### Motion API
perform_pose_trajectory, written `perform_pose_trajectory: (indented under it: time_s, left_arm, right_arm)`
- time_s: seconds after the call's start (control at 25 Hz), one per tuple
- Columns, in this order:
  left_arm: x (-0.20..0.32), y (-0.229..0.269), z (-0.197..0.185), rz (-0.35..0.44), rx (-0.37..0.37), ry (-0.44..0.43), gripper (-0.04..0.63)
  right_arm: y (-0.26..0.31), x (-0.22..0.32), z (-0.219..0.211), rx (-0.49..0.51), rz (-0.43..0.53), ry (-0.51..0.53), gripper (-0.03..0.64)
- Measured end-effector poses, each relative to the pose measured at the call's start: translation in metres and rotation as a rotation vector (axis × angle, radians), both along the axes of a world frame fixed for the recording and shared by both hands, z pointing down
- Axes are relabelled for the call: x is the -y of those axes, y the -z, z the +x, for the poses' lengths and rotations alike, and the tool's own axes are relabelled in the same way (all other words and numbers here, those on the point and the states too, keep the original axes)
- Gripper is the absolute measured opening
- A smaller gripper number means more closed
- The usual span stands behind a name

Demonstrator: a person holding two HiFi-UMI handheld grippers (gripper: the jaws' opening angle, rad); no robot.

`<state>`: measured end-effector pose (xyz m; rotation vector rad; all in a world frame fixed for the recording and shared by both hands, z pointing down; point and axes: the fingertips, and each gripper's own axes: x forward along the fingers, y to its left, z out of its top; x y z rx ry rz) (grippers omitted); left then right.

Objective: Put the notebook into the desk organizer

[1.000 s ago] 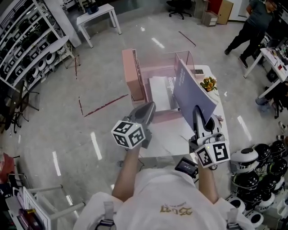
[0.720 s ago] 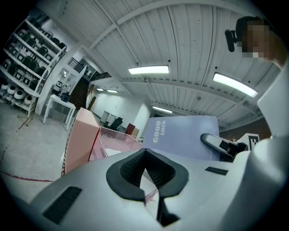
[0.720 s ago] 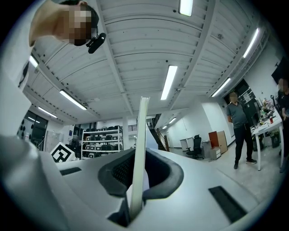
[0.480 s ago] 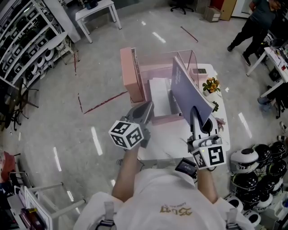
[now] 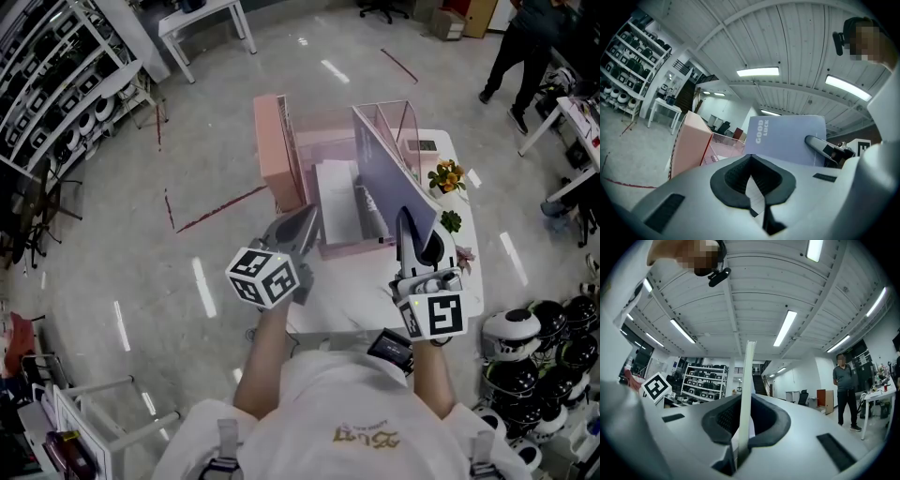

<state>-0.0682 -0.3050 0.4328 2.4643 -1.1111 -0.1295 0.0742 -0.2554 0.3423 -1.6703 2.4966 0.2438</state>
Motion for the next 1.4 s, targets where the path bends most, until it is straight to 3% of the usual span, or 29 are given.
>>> perform_pose_trajectory:
  time_s: [0.28,1.12,1.24,1.4]
  left_arm:
    - [0.01,0.003,-0.001,0.004,0.0,-0.005,0.014]
    - [0.035,-0.007,-0.011,-0.018,-0.01,0.009,0.014]
    - [0.038,-0.011,-0.014,-0.031,-0.012,0.013,0.014]
    - [0.043,-0.014,-0.013,-0.037,-0.012,0.012,0.014]
  right_arm:
    - [0.0,0.018,-0.007,-0.086,0.022,-0.03,0.041]
    - [0.002,0.083,-0.02,-0.2,0.091,-0.105,0.041]
    - [0.001,0.091,-0.027,-0.262,0.121,-0.102,0.041]
    - [-0.011,0.1,-0.036,-0.435,0.124,-0.098,0.041]
